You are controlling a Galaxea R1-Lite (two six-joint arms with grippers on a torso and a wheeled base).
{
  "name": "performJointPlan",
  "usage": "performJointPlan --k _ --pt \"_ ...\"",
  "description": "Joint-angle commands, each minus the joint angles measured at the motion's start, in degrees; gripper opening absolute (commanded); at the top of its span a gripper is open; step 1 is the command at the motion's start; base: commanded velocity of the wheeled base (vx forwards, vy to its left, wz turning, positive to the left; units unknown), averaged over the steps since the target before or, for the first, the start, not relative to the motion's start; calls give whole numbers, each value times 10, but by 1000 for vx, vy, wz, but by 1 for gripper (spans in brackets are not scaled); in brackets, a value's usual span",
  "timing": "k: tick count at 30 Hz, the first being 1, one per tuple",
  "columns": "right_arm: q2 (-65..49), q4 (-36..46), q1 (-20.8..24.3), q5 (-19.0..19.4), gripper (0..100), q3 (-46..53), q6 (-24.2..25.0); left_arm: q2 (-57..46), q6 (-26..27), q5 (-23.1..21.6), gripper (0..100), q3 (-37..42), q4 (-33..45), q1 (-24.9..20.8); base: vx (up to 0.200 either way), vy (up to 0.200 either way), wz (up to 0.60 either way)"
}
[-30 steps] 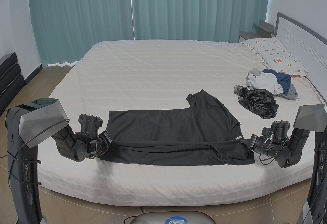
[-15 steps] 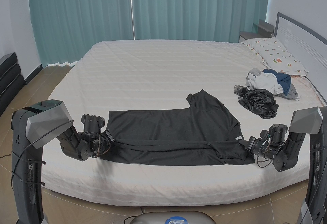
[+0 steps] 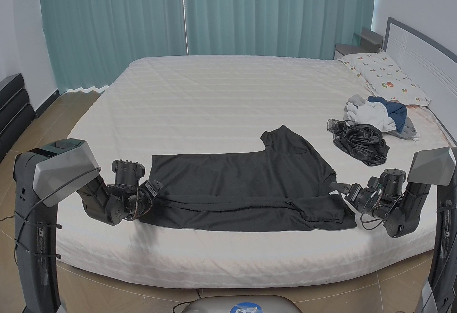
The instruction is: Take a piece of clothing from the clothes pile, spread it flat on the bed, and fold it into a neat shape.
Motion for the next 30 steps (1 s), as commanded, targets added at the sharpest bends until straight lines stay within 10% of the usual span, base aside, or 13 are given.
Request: performJointPlan --k 1,30 --pt "-51 -7 -7 -2 100 9 56 -62 -1 -5 100 43 -2 16 0 0 0" --pt "-54 -7 -9 -6 100 18 78 -72 -49 -6 100 53 -16 20 62 0 0"
